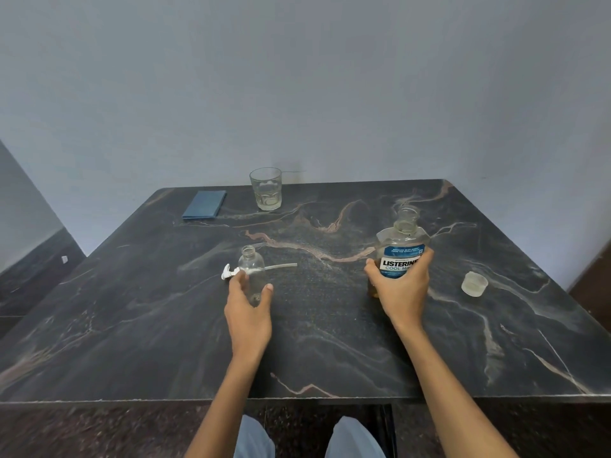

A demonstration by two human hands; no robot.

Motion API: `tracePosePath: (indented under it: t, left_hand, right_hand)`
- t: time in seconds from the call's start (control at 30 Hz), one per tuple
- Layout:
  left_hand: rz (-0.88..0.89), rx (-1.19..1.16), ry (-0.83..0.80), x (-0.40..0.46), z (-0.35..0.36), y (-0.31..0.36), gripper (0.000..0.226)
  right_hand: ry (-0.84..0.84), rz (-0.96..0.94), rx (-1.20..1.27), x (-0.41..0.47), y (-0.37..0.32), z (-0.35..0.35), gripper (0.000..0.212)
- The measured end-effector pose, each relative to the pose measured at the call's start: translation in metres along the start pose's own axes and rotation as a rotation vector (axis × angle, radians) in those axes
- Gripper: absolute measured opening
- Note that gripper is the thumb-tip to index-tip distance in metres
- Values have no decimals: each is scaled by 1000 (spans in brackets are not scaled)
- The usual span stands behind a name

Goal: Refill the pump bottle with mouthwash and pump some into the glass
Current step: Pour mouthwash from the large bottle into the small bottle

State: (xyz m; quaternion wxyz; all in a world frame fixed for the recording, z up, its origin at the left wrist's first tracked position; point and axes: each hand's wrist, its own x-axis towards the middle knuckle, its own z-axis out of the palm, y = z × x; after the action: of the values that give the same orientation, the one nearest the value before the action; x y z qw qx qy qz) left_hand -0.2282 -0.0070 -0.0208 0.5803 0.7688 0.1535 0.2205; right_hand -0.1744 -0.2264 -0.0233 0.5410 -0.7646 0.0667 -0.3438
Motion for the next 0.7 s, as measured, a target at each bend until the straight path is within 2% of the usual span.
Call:
tracePosePath:
  t: [0.1,0.33,0.7]
  left_hand:
    - [23,-22,-30,-6,11,6,53]
    - [104,-23,-241,-22,42,15,51]
    - [162,66,-273,-21,49,4,56]
  right_hand:
    - [-1,2,6,0,0,0,68]
    - [4,5,7,0,0,0,67]
    - [35,33,-25,-2,-5,0,69]
